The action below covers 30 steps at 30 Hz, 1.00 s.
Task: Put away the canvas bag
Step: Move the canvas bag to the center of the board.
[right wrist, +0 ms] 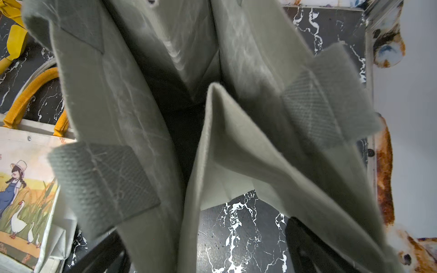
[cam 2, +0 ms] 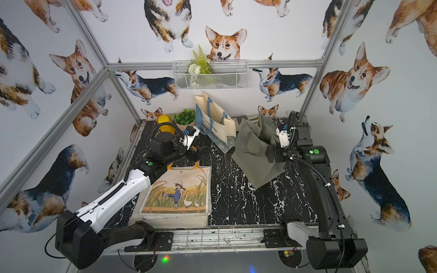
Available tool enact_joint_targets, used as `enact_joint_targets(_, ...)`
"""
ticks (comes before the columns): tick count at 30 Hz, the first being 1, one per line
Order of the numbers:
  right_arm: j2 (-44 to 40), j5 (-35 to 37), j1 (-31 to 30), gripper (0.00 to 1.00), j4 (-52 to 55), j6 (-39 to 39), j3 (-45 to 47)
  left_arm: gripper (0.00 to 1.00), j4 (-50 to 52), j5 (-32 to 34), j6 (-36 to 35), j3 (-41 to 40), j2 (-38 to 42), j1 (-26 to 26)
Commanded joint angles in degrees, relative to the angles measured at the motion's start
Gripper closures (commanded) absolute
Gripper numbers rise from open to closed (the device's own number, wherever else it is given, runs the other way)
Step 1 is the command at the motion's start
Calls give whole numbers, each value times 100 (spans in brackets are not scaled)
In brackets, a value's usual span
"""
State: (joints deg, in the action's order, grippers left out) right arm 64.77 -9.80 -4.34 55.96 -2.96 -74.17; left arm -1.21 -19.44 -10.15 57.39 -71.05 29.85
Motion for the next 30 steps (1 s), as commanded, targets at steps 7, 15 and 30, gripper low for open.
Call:
enact_joint_targets(7, -604, -749, 64, 12, -1452, -133, 817, 21, -592, -600, -343, 437, -221, 176)
enact_joint_targets(15, -897, -1143, 62, 77, -1536, -310, 1022, 22, -200, -613, -1209, 998, -458, 560)
enact_joint_targets(30, -1553, -2344, -772, 100, -181, -664, 1153, 18, 1934, -64, -3783, 2603, -1284, 1845)
